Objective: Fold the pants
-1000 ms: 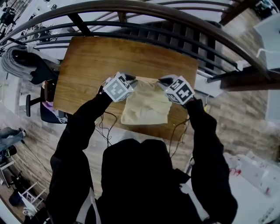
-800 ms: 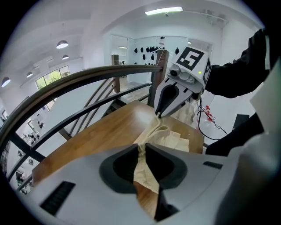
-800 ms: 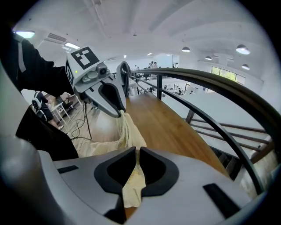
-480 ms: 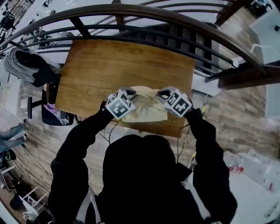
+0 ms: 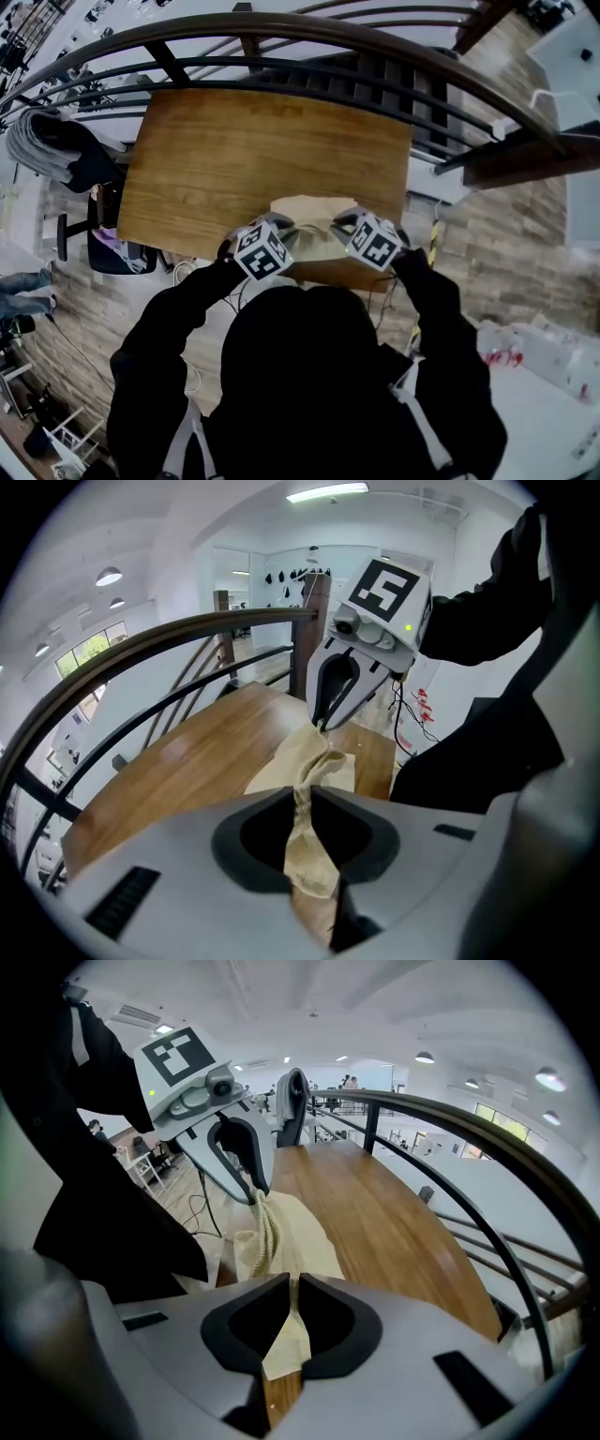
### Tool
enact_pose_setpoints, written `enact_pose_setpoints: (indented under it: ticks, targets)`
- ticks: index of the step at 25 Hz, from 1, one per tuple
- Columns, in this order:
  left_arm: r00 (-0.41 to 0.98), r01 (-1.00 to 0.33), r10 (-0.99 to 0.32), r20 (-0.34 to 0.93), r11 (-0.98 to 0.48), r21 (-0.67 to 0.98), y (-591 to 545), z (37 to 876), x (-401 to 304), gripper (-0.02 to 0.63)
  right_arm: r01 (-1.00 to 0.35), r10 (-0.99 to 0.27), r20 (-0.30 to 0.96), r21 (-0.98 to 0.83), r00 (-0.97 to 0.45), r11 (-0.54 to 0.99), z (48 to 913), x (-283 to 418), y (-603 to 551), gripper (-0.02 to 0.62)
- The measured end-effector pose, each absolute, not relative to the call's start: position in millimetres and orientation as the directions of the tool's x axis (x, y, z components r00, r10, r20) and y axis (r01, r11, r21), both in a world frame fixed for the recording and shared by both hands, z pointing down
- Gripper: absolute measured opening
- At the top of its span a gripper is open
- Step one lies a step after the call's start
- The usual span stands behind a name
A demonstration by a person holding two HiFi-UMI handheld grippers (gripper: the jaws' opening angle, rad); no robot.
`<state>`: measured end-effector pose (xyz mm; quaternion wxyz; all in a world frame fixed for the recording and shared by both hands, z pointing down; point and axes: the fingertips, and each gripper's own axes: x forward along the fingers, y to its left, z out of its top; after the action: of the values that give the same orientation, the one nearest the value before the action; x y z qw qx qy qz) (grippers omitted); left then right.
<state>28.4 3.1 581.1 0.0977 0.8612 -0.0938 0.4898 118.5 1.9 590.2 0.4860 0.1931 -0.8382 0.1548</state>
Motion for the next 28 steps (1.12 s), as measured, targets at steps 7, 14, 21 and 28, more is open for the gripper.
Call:
enact_pose_setpoints:
  ticks: [7,14,21,28]
  targets:
    - [0.468,-0.148,0.063,0.882,-0.978,0.148,41,592,27,0.078,-0.403,-0.059,0.902,-0.132,-0.428,0.905,605,108,37,0.063]
    - [0.509,-0.168,0.045,0.860,-0.974,0.150,33,580,34,0.103,-0.419,-0.100,0.887,-0.112,-0.451,0.901,593,103,32,0.086]
    - [0.541,-0.233,-0.029,0.840,-0.965,0.117,13,567,32,0.103,-0.486,-0.201,0.870,-0.050,-0.450,0.872,581,100,13,0.086]
    - [0.582,-0.309,-0.098,0.807,-0.945,0.108,-9,544,31,0.098,-0.579,-0.297,0.814,-0.059,-0.500,0.813,553,91,-3,0.084]
